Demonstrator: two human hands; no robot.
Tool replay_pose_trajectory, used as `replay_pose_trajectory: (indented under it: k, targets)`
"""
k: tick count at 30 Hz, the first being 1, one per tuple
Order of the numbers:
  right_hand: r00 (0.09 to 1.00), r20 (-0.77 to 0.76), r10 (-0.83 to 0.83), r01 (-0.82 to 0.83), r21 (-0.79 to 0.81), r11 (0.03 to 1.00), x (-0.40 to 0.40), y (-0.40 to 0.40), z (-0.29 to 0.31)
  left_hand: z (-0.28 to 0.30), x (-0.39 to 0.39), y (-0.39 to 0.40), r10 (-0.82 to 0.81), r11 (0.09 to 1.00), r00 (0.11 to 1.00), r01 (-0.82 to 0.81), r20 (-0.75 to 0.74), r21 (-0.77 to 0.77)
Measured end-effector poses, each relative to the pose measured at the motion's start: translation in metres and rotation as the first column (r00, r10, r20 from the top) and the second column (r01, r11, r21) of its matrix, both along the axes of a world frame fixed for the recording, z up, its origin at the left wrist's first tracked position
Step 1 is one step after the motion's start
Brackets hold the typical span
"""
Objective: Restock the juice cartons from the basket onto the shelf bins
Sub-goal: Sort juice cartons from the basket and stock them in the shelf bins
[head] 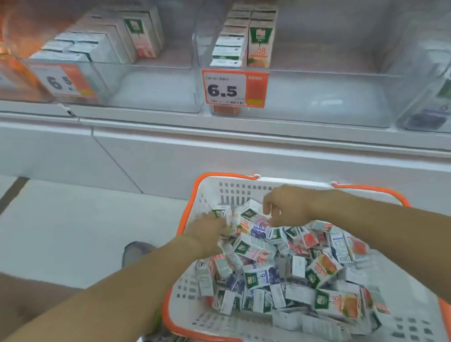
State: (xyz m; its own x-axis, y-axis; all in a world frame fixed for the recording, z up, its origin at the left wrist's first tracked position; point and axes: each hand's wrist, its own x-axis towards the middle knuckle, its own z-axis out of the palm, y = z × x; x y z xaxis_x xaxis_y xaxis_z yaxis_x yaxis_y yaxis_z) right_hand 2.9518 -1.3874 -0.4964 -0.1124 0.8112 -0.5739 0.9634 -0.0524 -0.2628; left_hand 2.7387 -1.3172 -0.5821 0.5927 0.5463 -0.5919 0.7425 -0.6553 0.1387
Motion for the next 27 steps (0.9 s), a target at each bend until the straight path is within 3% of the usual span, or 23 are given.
replay_pose_trajectory:
  k: [6, 12, 16, 18, 22, 25, 27]
  targets:
    - [0.995, -0.05, -0.086, 0.079, -0.135, 0.988, -0.011, -0.023, -0.076, -0.022, -0.004, -0.005, 0.217, 0.974, 0.97, -0.207, 0.111, -0.094]
    - [0.925, -0.209, -0.317, 0.302, -0.102, 0.948, -0.042, -0.023, -0.12, -0.022, -0.007, -0.006, 0.359, 0.926, 0.897, -0.309, 0.259, -0.217]
    - [0.919, -0.119, -0.377, 0.376, -0.033, 0.926, -0.053, -0.028, -0.148, -0.03, -0.014, -0.011, 0.507, 0.862, 0.782, -0.463, 0.363, -0.207]
    - [0.921, -0.088, -0.38, 0.38, -0.016, 0.925, -0.051, -0.03, -0.151, -0.035, -0.013, -0.016, 0.519, 0.852, 0.765, -0.498, 0.381, -0.161]
    - [0.891, -0.165, -0.423, 0.425, -0.021, 0.905, -0.046, -0.037, -0.146, -0.034, -0.004, -0.02, 0.482, 0.875, 0.794, -0.452, 0.371, -0.172]
    - [0.797, -0.282, -0.534, 0.548, -0.037, 0.836, -0.035, -0.043, -0.136, -0.037, 0.001, -0.019, 0.379, 0.925, 0.886, -0.364, 0.268, -0.106]
    - [0.739, -0.348, -0.577, 0.603, -0.042, 0.797, -0.025, -0.047, -0.127, -0.045, 0.002, -0.021, 0.388, 0.921, 0.886, -0.381, 0.255, -0.078]
